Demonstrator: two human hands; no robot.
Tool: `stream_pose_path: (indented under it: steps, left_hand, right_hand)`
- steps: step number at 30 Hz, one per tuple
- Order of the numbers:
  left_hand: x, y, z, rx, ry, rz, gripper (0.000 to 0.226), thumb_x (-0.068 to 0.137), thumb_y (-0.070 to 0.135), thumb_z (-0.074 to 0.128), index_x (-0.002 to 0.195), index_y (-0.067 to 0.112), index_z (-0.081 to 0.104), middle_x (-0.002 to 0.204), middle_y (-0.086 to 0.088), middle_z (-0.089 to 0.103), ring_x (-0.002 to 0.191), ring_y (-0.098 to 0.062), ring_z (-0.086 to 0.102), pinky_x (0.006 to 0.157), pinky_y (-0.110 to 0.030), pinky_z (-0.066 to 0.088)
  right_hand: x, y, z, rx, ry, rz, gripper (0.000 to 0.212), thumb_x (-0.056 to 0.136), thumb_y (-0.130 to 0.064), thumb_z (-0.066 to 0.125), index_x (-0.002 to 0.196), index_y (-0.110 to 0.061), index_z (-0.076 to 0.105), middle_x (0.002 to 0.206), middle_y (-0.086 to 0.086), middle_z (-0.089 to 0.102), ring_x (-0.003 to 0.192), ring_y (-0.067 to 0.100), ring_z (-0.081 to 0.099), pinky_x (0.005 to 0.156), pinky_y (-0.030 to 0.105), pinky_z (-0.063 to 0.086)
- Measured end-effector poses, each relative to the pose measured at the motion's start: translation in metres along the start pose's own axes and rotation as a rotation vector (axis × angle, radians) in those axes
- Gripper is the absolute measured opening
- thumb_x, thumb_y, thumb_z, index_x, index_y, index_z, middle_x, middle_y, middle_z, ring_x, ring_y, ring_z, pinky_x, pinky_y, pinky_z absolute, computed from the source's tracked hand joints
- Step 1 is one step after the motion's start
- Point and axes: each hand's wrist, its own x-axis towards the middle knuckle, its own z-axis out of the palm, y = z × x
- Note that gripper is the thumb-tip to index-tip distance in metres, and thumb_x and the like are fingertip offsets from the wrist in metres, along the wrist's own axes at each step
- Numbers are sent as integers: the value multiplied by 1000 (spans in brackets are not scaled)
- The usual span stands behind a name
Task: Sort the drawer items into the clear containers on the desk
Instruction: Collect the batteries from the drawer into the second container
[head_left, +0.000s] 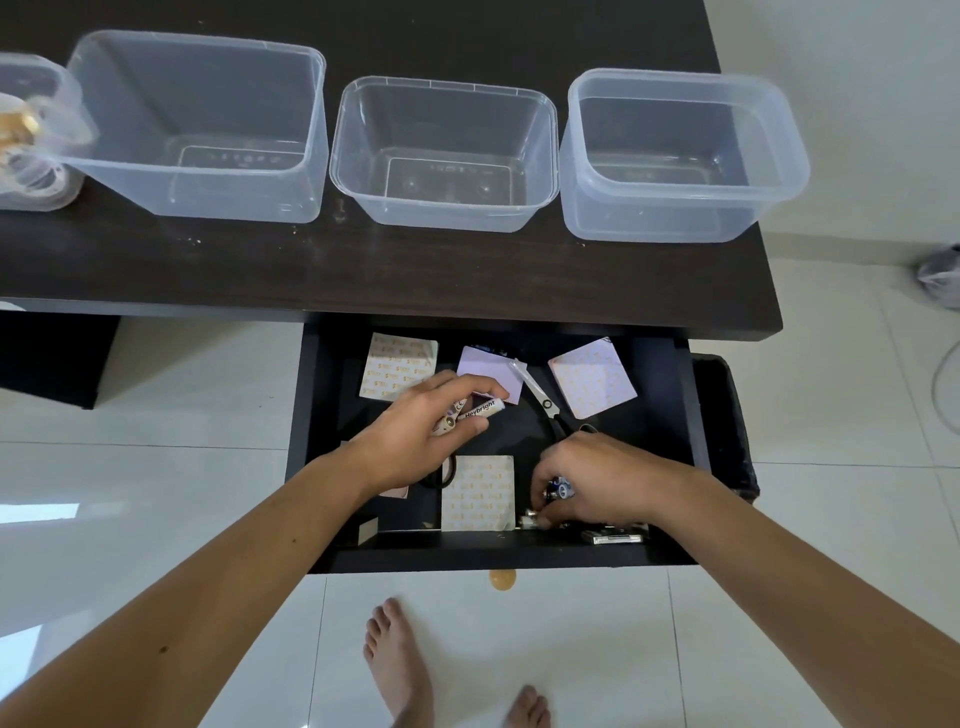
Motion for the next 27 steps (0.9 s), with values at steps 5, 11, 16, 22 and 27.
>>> stream_pose_path:
  steps: [5, 11, 16, 22, 27]
  left_hand:
    - [-1, 10, -2, -260, -23, -119, 32, 104, 31, 65, 131, 46, 58, 113, 8, 63, 95, -15, 66, 78, -30, 60]
    - [-5, 19, -1, -459, -175, -151, 30, 98, 15, 74, 122, 30, 65, 105, -2, 65, 67, -11, 61, 56, -26, 53]
    - [-4, 24, 9, -400, -344, -167, 27, 90, 0, 75, 96, 25, 67, 83, 10, 62, 64, -7, 57, 56, -27, 51]
    - [-2, 27, 16, -362, -407, -254, 25, 89, 1, 73, 91, 25, 72, 82, -1, 66, 64, -11, 57, 56, -26, 52]
    - [2, 33, 19, -361, -455, -209, 13, 90, 15, 83, 94, 14, 70, 80, 0, 71, 62, -20, 66, 63, -39, 52]
  right_hand:
    - [-9, 0, -5, 107, 36, -2, 16, 90, -43, 80, 102, -33, 76, 104, -17, 70, 101, 3, 62, 92, 34, 55]
    - [-35, 3, -21, 291, 195, 36, 13, 93, -39, 79, 97, -35, 67, 90, -12, 69, 75, -4, 62, 68, 19, 46]
    - [-53, 5, -34, 385, 241, -4, 22, 98, -31, 74, 113, -47, 71, 101, -15, 73, 78, 10, 72, 69, 25, 60]
    - [-61, 4, -38, 513, 298, 20, 16, 86, -25, 88, 92, -32, 76, 90, -4, 74, 65, 19, 74, 50, 15, 49]
    - [-64, 1, -46, 466, 292, 47, 16, 85, -26, 88, 86, -32, 74, 81, -4, 73, 45, 3, 60, 48, 20, 49]
